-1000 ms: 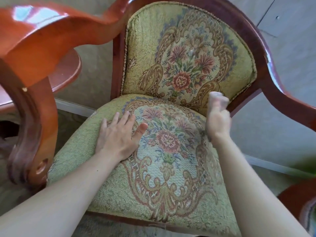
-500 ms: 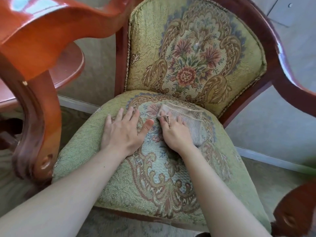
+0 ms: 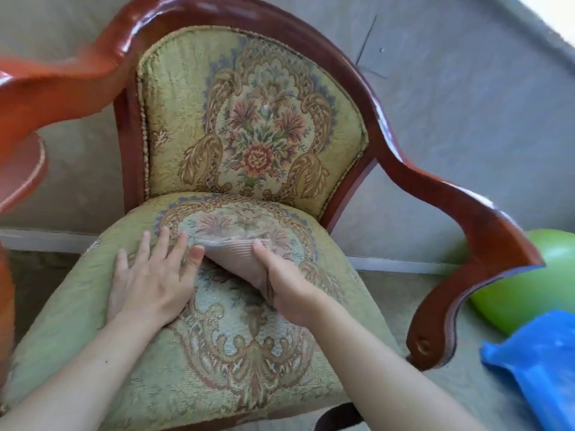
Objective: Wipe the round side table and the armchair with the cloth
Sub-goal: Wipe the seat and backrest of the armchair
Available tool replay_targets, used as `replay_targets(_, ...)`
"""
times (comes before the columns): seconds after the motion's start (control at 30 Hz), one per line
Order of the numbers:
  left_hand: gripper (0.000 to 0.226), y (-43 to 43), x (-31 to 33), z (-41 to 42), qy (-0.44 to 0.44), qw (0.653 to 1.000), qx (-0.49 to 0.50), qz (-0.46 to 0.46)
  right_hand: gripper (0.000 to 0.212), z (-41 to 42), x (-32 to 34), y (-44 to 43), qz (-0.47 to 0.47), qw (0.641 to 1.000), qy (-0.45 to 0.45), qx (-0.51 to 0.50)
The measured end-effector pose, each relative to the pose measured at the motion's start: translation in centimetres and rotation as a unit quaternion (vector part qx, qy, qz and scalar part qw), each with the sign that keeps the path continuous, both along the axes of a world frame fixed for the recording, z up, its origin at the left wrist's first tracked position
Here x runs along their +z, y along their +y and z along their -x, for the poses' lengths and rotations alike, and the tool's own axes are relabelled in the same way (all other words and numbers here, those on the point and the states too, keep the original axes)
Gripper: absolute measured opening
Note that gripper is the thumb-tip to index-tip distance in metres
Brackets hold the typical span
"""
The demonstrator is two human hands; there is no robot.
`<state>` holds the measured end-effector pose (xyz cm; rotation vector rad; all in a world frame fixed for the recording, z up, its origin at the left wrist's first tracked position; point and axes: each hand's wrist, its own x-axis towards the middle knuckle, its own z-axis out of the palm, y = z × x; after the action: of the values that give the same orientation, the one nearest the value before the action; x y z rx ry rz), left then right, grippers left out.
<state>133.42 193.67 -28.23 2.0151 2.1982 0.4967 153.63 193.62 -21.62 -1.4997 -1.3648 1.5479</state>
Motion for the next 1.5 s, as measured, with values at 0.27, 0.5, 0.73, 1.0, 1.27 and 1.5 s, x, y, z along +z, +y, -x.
replay_targets(0.27,0.097,0.5,0.0,0.0,-0.022,0.999,-0.029,0.028,0.061,-6.2,8.8,1.5,-0.025,0.961,0.227,-0.154)
replay_targets(0.5,0.102,3.8,2.5,-1.4,0.002,0.997,-0.075,0.024,0.083,-9.1,13.5,8.1,-0.129,0.89,0.404,-0.168)
replay_targets(0.73,0.095,13.7,11.4,-3.4,0.031,0.985,-0.07,-0.153,0.073,-7.4,12.8,17.3,-0.15,0.841,0.494,-0.16)
replay_targets(1.0,0.098,26.7,18.2,-2.9,0.164,0.947,-0.012,-0.276,0.066,-7.1,14.3,25.3,-0.271,0.794,0.532,-0.112)
replay_targets(1.27,0.101,32.9,21.2,2.2,0.276,0.903,0.094,-0.316,0.076,-3.5,15.0,30.2,-0.516,0.788,0.266,-0.202)
replay_targets(1.5,0.113,34.3,19.7,2.2,0.286,0.88,0.088,-0.368,0.056,-1.5,10.0,37.3,-0.582,0.725,-0.341,-0.137)
